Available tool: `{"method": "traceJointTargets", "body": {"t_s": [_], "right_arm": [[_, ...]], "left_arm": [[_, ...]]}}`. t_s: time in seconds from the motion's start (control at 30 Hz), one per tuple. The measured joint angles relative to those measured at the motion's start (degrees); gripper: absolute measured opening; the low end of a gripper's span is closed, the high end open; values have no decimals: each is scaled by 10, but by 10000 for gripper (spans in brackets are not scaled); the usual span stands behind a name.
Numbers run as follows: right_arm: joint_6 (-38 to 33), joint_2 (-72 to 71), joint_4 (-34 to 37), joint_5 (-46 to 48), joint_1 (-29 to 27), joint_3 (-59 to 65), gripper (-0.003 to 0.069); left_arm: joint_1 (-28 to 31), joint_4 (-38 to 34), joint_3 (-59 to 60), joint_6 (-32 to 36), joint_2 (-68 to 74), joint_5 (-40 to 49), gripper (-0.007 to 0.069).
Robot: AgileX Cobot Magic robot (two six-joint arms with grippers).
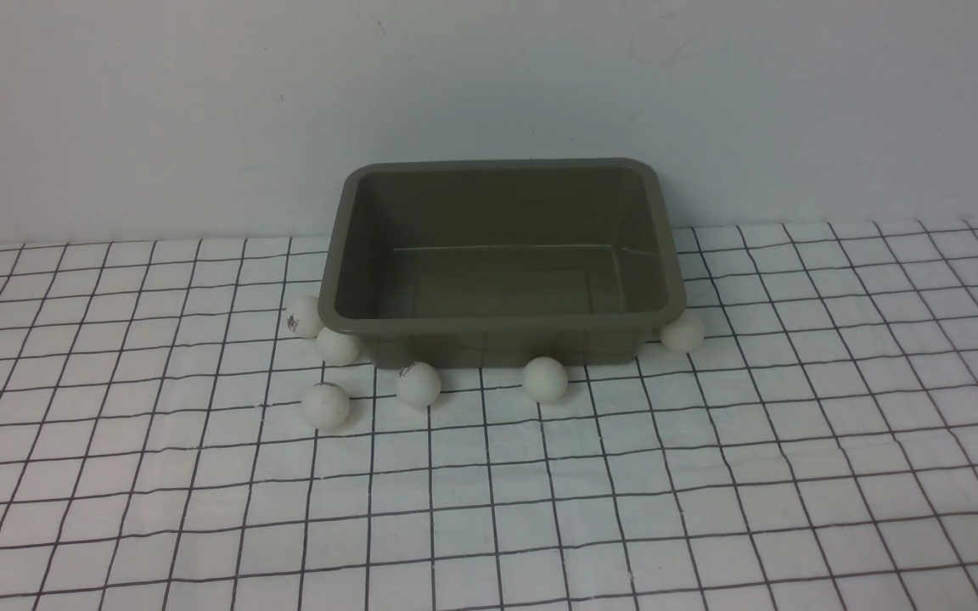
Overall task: Put the table tennis balls into the box on the white checkered tablecloth.
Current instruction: 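Reach for and grasp a ping pong ball on the table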
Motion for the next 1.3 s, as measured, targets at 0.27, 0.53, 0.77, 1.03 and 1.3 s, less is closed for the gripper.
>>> {"method": "traceJointTargets", "body": {"t_s": [0.27, 0.53, 0.77, 1.03, 1.3], "right_arm": [[0, 0, 0, 0, 0, 0, 390], [0, 0, 0, 0, 0, 0, 390], [0, 0, -1, 0, 0, 0, 390], [7, 0, 2, 0, 0, 0, 390], [9, 0, 16, 17, 0, -50, 390]], "left_arm": [[0, 0, 0, 0, 0, 0, 395], [0, 0, 0, 0, 0, 0, 395], [0, 0, 0, 0, 0, 0, 395], [0, 0, 0, 0, 0, 0, 395], [0, 0, 0, 0, 0, 0, 395]]}}
